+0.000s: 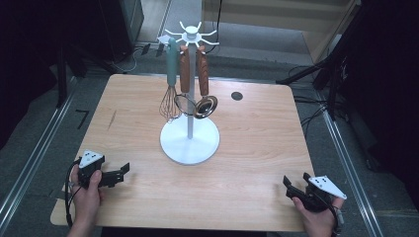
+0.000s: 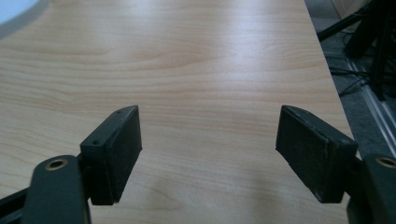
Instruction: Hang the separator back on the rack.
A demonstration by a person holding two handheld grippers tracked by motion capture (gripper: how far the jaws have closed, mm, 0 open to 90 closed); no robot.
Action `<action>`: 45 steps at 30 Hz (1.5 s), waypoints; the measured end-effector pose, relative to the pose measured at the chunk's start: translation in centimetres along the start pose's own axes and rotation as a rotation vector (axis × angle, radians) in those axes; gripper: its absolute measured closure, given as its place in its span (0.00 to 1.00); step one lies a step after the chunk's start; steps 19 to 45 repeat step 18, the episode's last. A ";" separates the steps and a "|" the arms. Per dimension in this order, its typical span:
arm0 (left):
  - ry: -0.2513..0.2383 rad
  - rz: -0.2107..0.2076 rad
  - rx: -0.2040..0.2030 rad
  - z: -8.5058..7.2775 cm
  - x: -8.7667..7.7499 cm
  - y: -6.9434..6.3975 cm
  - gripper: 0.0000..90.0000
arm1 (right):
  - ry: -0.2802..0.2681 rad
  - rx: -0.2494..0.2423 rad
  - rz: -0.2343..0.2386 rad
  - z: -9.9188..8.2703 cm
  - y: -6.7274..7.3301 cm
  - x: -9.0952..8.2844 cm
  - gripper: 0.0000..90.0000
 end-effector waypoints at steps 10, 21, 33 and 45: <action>-0.002 -0.003 0.003 0.0 0.0 -0.1 0.00 | 0.033 -0.001 -0.035 -0.1 0.3 0.4 0.24; -0.002 0.003 0.006 0.0 0.0 -0.1 0.00 | 0.041 0.015 -0.048 -0.1 0.1 0.5 0.24; -0.002 0.003 0.006 0.0 0.0 -0.1 0.00 | 0.041 0.015 -0.048 -0.1 0.1 0.5 0.24; -0.002 0.003 0.006 0.0 0.0 -0.1 0.00 | 0.041 0.015 -0.048 -0.1 0.1 0.5 0.24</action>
Point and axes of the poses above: each handheld gripper's, and its own axes: x roughly forward along the jaws, z roughly out of its top, y roughly to its left, the point moved 5 cm from there along x, roughly forward along the jaws, and after that the axes turned 15 degrees about z, right-handed, at the moved point
